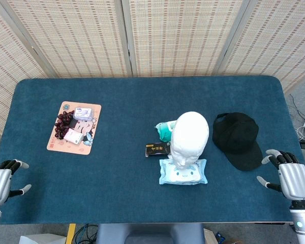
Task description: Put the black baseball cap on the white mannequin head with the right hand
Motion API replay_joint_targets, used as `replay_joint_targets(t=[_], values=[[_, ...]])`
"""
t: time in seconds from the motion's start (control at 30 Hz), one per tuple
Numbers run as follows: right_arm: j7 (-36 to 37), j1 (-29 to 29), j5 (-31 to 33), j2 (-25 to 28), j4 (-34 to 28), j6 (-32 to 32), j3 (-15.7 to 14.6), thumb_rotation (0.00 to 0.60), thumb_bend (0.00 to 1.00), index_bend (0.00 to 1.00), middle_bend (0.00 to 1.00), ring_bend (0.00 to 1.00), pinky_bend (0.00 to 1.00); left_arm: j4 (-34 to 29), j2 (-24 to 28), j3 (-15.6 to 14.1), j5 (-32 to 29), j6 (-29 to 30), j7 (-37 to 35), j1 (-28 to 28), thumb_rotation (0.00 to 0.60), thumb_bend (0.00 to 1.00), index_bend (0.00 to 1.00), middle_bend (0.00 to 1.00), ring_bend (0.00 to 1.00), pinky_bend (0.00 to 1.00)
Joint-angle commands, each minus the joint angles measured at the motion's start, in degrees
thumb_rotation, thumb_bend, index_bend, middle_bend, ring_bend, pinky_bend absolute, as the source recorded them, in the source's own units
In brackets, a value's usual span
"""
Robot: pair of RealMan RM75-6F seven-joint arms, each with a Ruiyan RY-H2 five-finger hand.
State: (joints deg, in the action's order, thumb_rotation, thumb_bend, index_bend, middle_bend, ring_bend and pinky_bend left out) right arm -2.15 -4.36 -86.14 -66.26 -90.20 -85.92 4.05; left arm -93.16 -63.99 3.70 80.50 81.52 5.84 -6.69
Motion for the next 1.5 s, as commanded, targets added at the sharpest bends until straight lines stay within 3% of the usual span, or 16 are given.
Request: replay_joint_targets(t=[0.03,0.3,0.4,0.5,0.6,0.77,0.97,1.27,1.5], values=[[-0.3,0.0,0.0,0.0,-0.1,0.1,0.0,0.6,0.0,0.47,0.3,0.26,0.24,0.1,0.0,0.0,-0.1,-0.1,-0.4,0.0,0.6,0.08,0.41,0.36,0.27,0.4],[0.0,-0.2,-0.2,0.3,-0.7,0.6,-0.2,0.6,0.0,0.47,0.3,0.26,0.25,0.0,0.1,0.1,-0.8,-0.1,-0.2,0.2,0.6,0.08,0.41,0.36,0.27,0.4],[-0.9,-0.2,-0.8,0.6,-1.1,0.1,-0.3,0.6,0.0,0.47,0.33,0.26,0.33,-0.1,0.2,0.1,-0.8,0.3,-0.1,0.3,0.6,0.08,0.41,0.36,0.27,0.4],[-3.0,-0.4,-1.9,0.5,0.1,-0.9,0.0,0.6,0.0,0.49,0.4,0.28,0.42,-0.4,0.3,0.1,-0.8,0.5,0.2,0.5,0.6,0.08,0.41,0.36,0.27,0.4],[-4.4,-1.0,-2.7,0.4,2.5,-1.9,1.0,0.6,0.0,0.59,0.53,0.37,0.48,-0.7,0.3,0.2,-0.5,1.2,0.2,0.6,0.6,0.08,0.41,0.36,0.27,0.4],[-1.6,-2.3,-3.1,-0.6,8.9,-3.2,2.9,0.6,0.0,0.75,0.72,0.51,0.61,-1.0,0.3,0.0,-0.9,1.0,1.1,0.8,0.6,0.08,0.41,0.36,0.27,0.4],[2.1,-3.6,-1.1,-5.1,20.3,-1.9,4.0,0.6,0.0,0.87,0.85,0.59,0.7,-0.9,-0.1,0.0,-1.4,0.9,2.0,0.8,0.6,0.08,0.41,0.36,0.27,0.4],[3.3,-5.5,-1.4,-11.1,34.0,1.1,2.5,0.6,0.0,0.92,0.89,0.62,0.72,-1.3,0.0,0.0,-2.2,0.5,3.0,0.9,0.6,0.08,0.41,0.36,0.27,0.4],[3.6,-6.1,-1.4,-14.7,40.5,3.6,1.0,0.6,0.0,0.92,0.88,0.62,0.72,-1.5,0.0,-0.1,-2.3,0.4,3.3,0.9,0.6,0.08,0.41,0.36,0.27,0.4]])
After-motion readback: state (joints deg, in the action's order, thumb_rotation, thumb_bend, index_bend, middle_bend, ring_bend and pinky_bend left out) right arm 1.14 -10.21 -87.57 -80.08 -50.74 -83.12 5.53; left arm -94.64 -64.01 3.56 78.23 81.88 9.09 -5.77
